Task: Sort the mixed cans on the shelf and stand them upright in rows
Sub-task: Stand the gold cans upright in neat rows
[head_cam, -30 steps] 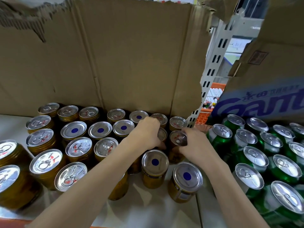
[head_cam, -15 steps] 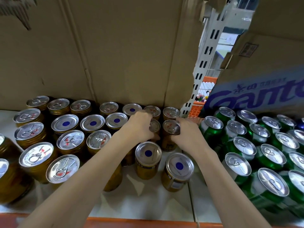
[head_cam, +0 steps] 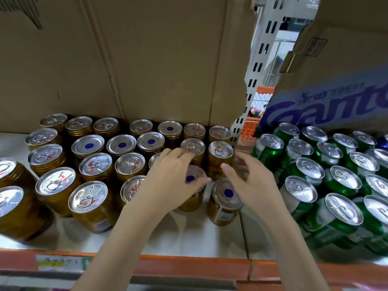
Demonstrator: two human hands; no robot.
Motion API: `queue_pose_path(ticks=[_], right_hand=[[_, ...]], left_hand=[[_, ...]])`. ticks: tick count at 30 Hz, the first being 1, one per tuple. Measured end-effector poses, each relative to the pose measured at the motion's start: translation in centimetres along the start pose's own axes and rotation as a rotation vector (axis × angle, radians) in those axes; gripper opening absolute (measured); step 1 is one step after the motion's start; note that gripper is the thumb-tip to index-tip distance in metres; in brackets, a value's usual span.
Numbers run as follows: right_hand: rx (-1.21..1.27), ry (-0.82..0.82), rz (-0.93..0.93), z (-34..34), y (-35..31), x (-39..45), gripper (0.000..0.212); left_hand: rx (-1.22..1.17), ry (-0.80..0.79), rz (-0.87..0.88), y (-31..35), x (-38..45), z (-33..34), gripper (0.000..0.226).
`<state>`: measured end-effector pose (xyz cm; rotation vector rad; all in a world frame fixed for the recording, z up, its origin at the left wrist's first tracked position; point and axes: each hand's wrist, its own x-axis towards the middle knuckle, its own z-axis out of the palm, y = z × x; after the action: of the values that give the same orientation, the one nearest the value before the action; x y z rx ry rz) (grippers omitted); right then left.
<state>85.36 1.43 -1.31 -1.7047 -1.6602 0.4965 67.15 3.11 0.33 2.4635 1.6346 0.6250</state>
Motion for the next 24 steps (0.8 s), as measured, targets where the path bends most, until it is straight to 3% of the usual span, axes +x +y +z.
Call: queue_pose_path(ticks=[3,6,9,11,13,17,24], right_hand=[[0.067,0.0,-0.003,0.6,0.8,-2.4,0.061],[0.173,-0.033,0.017,1.3,1.7,-4.4,0.074],[0.328,-0.104,0.047,1.9,2.6,-5.8,0.09],[0.39,-0.133,0.082,2.4,3.0,-6.2,0.096],[0.414,-0.126,0.112,3.1,3.9,-6.3,0.086],[0.366,-0.127,0.129,3.9,5.0,-6.1,0.06],[0.338,-0.151,0.114,4.4,5.5,-6.0,0.065]], left_hand=[[0.074,-0.081,0.009,0.4,-0.7,1.0,0.079],[0.073,-0.04,0.005,0.6,-1.3,1.2,0.082],[0.075,0.126,0.012,0.8,-3.4,2.2,0.084],[-0.044,0.337,-0.058,0.8,-5.1,3.9,0.068],[-0.124,0.438,-0.123,1.0,-6.6,5.5,0.053],[-0.261,0.377,-0.315,1.2,-7.3,7.4,0.065],[-0.359,0.23,-0.521,1.9,-5.8,8.8,0.079]])
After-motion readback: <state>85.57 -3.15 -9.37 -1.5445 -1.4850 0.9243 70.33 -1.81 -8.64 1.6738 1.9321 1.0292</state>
